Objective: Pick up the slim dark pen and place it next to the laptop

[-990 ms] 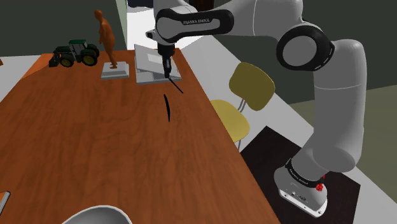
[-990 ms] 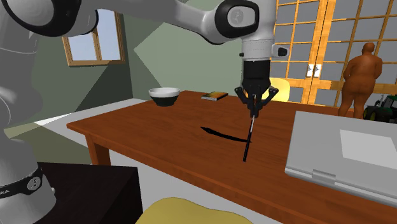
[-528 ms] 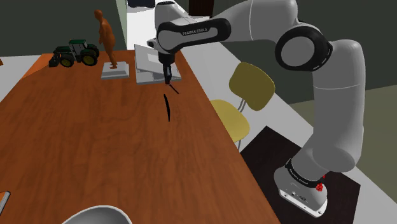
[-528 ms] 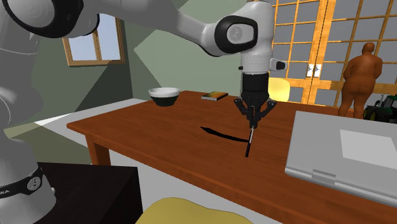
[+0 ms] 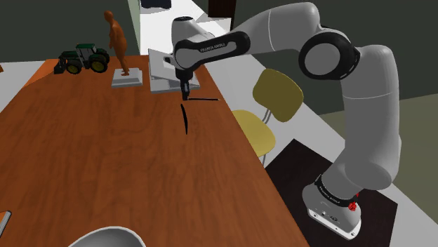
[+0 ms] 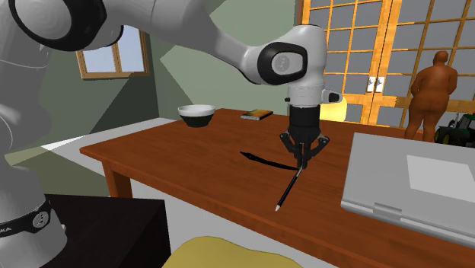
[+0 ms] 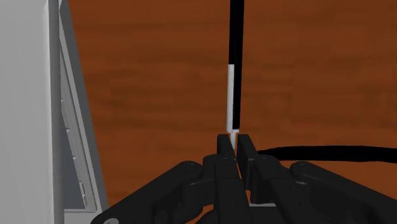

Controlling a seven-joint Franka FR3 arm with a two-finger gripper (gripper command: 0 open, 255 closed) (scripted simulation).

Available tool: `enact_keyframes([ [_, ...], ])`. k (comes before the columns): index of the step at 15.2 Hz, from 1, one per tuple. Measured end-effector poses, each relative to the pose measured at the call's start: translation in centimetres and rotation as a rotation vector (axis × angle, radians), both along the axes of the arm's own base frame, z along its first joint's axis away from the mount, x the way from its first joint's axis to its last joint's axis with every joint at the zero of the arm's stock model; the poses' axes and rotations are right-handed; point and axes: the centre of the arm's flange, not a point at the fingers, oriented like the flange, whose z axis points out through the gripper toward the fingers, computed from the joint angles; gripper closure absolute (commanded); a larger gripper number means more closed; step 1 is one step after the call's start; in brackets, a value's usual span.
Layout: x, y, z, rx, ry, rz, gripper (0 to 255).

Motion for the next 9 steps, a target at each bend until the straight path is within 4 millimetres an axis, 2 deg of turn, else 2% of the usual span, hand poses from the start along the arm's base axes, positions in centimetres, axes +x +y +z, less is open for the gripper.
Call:
enact_keyframes([
  [4, 0.0, 0.0, -1.7, 0.000, 0.000, 0.000, 255],
  [9, -0.1, 0.0, -1.9, 0.000, 0.000, 0.000, 255],
])
